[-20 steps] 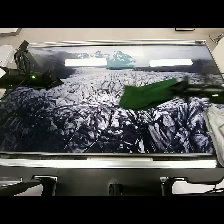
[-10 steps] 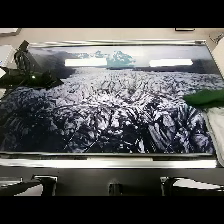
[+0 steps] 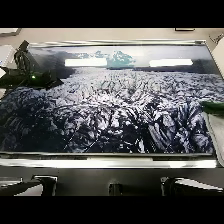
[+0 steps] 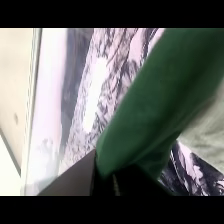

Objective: Fold the clothes and pants, and hang the long-sleeved shirts on hangers.

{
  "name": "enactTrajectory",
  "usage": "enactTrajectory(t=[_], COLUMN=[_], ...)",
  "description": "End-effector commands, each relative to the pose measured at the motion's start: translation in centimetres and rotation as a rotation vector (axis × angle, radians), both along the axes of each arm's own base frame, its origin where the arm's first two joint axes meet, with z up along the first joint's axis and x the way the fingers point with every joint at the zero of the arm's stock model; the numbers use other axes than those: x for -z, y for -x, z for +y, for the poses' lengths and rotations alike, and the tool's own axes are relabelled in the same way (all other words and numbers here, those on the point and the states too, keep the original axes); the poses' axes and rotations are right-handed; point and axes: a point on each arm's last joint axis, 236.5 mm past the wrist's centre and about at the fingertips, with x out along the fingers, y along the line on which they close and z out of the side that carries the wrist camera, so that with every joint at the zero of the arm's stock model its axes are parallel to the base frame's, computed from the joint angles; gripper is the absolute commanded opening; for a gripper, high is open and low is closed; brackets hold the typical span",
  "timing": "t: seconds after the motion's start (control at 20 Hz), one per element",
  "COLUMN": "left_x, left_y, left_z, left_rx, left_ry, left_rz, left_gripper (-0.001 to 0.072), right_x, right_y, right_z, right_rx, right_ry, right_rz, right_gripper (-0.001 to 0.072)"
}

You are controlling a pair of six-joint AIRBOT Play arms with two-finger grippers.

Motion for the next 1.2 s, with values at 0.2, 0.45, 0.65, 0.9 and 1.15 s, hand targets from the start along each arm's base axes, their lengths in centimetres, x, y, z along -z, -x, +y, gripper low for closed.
enactTrajectory(t=[0.2, 0.45, 0.65, 0.9, 1.15], left_x=[0.0, -0.1, 0.0, 0.0, 0.0], left_y=[0.0, 0.0, 0.1, 0.2, 0.2], left_z=[0.0, 0.0, -0.1, -0.1, -0.1], left_rx=[0.0, -0.002, -0.007, -0.005, -0.006], left_ry=[0.0, 0.004, 0.011, 0.01, 0.01], left_rz=[-0.001, 0.001, 0.01, 0.013, 0.013], left_gripper=[0.0024, 0.0024, 0.0025, 0.0024, 0.0024], right_x=[5.1, 10.9, 15.2, 17.2, 17.6], right_y=[5.8, 12.1, 14.1, 17.1, 17.3], right_z=[-0.6, 1.2, 2.7, 2.8, 3.1], right_rx=[0.077, 0.149, 0.147, 0.153, 0.152], right_ry=[-0.048, -0.129, -0.191, -0.181, -0.194], right_rz=[0.301, 0.593, 0.685, 0.813, 0.826], right_gripper=[0.0045, 0.0046, 0.0046, 0.0048, 0.0049])
